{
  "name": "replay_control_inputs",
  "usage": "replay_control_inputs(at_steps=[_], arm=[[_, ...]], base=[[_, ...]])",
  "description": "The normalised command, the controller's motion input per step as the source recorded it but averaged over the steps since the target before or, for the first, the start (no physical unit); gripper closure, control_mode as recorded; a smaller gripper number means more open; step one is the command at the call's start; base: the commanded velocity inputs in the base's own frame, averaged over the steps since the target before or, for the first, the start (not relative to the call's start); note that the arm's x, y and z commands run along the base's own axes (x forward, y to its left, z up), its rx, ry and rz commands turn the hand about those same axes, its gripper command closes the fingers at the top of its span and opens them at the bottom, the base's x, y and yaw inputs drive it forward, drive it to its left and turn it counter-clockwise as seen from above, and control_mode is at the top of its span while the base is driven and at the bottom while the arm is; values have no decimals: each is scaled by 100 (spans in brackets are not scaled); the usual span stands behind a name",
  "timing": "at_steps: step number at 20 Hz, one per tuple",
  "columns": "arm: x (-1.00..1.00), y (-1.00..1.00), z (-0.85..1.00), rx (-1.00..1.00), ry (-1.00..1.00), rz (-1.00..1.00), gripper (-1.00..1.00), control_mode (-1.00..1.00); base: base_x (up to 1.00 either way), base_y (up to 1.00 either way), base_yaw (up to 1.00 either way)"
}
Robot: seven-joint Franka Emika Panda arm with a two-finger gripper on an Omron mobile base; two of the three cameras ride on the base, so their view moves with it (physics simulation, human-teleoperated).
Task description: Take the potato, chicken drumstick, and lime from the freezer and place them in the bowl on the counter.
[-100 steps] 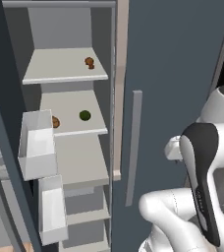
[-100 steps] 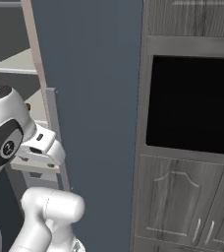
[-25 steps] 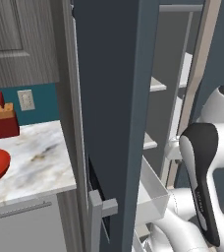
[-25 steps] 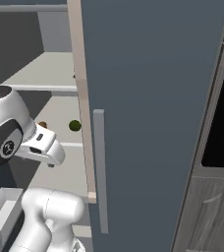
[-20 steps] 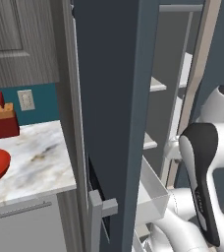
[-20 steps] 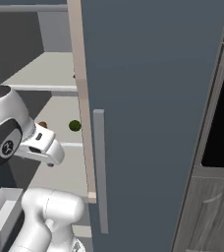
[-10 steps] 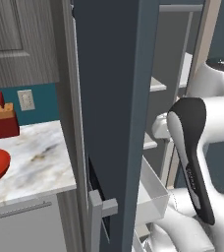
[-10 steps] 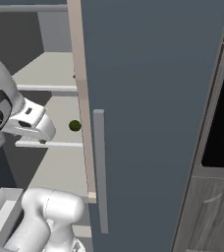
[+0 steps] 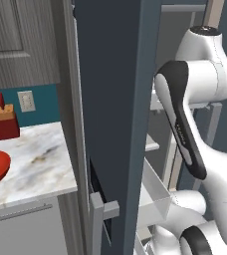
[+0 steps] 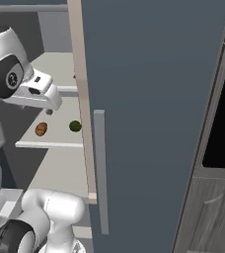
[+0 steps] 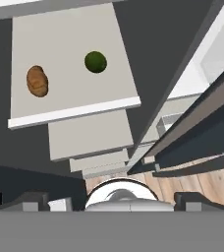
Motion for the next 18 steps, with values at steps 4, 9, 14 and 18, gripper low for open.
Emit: replay_control_inputs(at_steps=[4,9,14,18], arm=[[45,0,4,0,-12,6,-100,-100],[22,0,3,0,-19,5,-100,-100],[21,0,13,0,-16,3,-100,-100],[28,3,15,0,-5,0,-100,-100]], base=[[0,0,0],[0,0,0],[0,0,0],[0,0,0]])
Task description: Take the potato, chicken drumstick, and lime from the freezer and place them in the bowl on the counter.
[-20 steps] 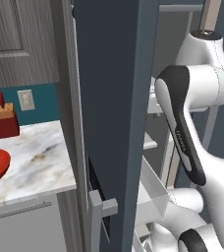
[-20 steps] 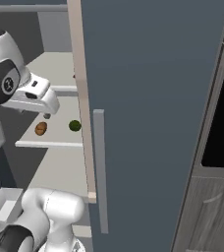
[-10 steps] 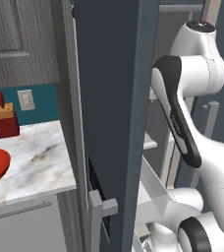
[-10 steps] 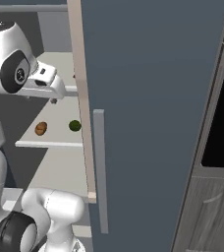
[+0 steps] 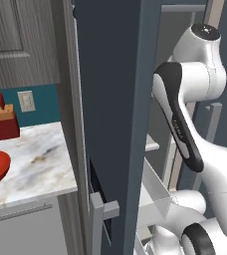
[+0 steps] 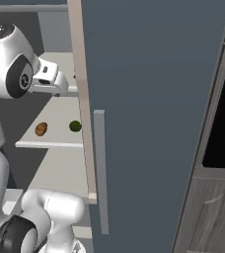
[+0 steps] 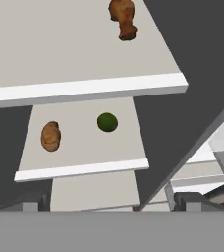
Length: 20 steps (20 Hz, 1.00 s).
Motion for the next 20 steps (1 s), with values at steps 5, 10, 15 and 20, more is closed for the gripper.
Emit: replay_control_inputs(at_steps=[5,10,15,20], arm=[[42,3,0,0,-11,0,-100,-100],[45,0,0,0,-3,0,-100,-100],[53,0,0,1,0,0,-100,-100],[43,3,0,0,0,0,-100,-100]], base=[[0,0,0],[0,0,0],[0,0,0],[0,0,0]])
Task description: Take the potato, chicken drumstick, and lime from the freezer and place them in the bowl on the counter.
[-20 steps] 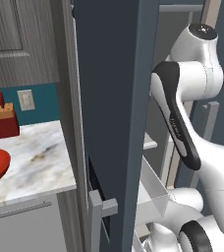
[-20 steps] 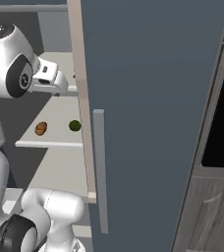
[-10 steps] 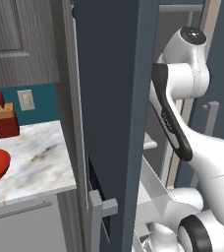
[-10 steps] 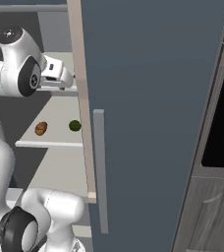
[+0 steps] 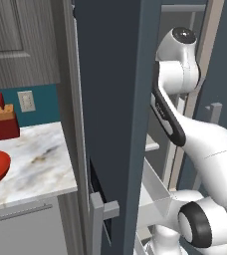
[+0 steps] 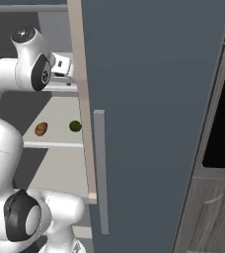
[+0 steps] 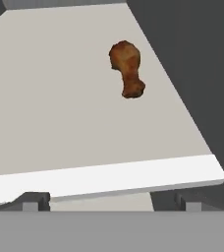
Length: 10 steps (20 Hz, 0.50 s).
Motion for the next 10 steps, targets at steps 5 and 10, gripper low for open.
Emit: replay_control_inputs(at_steps=[5,10], arm=[[30,0,0,0,0,0,-100,-100],[23,0,0,0,0,0,-100,-100]], base=[[0,0,0],[0,0,0]])
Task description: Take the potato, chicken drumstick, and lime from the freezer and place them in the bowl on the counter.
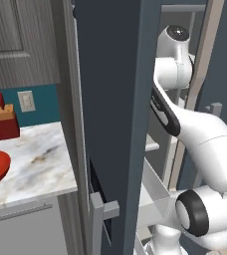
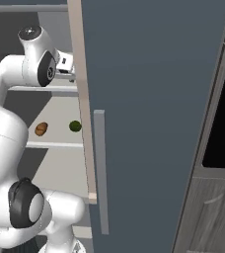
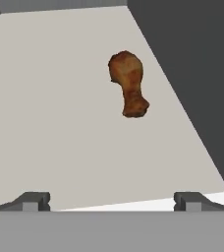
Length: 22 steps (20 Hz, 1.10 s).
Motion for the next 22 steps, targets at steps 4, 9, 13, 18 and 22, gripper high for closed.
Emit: replay_control_inputs(at_steps=[4,9,13,18,22], arm=[[26,0,0,0,0,0,-100,-100],[19,0,0,0,0,0,-100,-100],[14,0,0,0,0,0,-100,-100],[21,0,-2,0,0,0,-100,-100],[15,-1,-4,0,0,-4,-100,-100]], base=[[0,0,0],[0,0,0],[0,0,0],[0,0,0],[0,0,0]])
